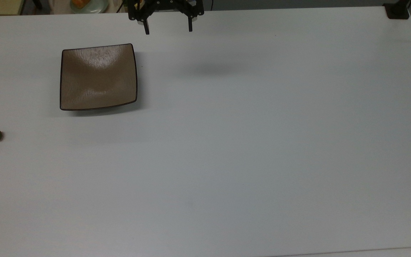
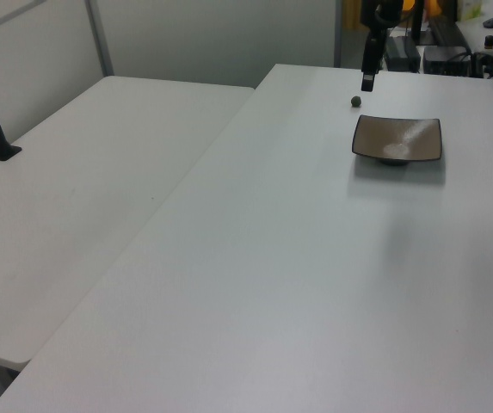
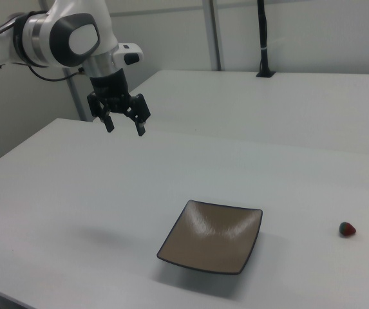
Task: Strawberries on a ceramic plate
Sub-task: 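Move the gripper over the plate toward the red strawberry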
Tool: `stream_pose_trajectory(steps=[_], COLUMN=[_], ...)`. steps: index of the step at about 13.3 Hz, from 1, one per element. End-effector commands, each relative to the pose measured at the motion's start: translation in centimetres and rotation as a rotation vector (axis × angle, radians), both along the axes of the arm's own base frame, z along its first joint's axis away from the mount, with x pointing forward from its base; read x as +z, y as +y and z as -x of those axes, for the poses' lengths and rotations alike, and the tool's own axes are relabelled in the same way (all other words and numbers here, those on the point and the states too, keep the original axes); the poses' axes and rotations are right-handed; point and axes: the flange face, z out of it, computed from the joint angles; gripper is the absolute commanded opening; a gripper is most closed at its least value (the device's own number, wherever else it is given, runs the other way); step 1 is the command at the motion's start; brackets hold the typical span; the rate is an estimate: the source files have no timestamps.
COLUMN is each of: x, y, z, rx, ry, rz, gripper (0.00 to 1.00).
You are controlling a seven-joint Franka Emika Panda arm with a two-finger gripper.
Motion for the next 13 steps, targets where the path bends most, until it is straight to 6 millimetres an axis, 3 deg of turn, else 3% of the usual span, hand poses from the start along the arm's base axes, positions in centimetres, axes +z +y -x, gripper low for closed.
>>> stream_pose_trajectory(steps=[1,13], x=[0.72,1.13], y=[-0.49,-1.10], z=[0.67,0.66], rx=[-0.002,-0.023], ry=[-0.014,-0.018], rz=[-0.003,-0.034], gripper=[1.00,1.00])
